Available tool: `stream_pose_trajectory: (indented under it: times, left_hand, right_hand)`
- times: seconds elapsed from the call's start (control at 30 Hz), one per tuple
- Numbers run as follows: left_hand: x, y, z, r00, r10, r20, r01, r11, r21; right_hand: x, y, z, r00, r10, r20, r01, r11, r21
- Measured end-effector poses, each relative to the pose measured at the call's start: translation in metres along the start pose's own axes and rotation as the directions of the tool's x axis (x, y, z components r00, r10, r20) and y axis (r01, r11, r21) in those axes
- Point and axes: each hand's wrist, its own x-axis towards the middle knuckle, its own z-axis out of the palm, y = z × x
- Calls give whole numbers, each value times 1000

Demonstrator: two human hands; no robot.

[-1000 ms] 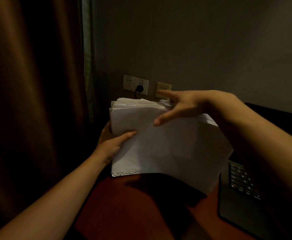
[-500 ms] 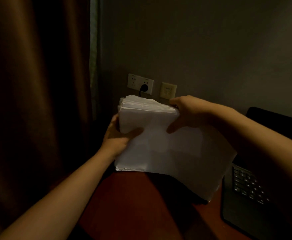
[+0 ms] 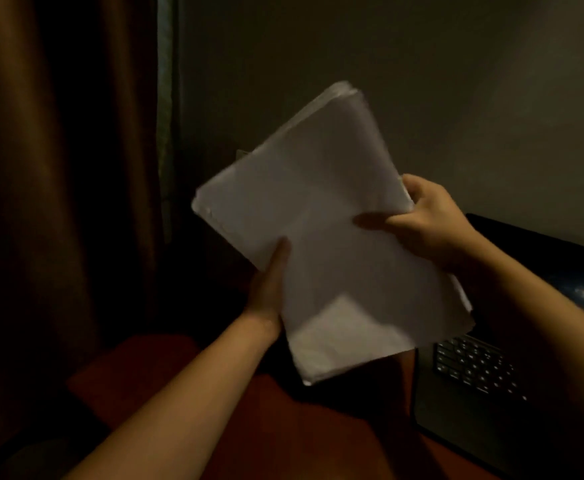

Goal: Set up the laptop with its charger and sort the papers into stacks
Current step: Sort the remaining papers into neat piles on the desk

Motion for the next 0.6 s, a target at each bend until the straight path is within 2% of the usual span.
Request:
stream_pose_trajectory:
  times: [0.07, 0.13, 0.2, 0.27, 0.33, 0.47, 0.6]
  left_hand:
    - [15, 24, 3, 992, -15, 122, 6, 997, 78]
    - [26, 48, 11, 979, 20, 201, -48, 990, 135]
    - [34, 64, 20, 983, 132, 126, -163, 946, 280]
    - [34, 70, 23, 968, 235, 87, -249, 858, 449]
    - [36, 62, 14, 955, 275, 108, -287, 784, 551]
    - [44, 37, -6, 933, 320, 162, -356, 765, 536]
    - [53, 28, 3, 926, 359, 120, -365, 761, 536]
  right_hand:
    - [-11, 13, 5, 994, 42, -98, -20, 975, 219]
    - [-22, 25, 16, 978, 75, -196, 3, 929, 369]
    - [-31, 35, 30, 954, 87, -287, 55, 890, 452]
    - [-38, 44, 45, 941, 91, -325, 84, 869, 487]
    - [-46, 55, 59, 944, 99, -315, 77, 863, 500]
    - [-54, 79, 76, 936, 119, -331, 58, 875, 480]
    - [-49, 85, 76, 921, 125, -368, 73, 875, 479]
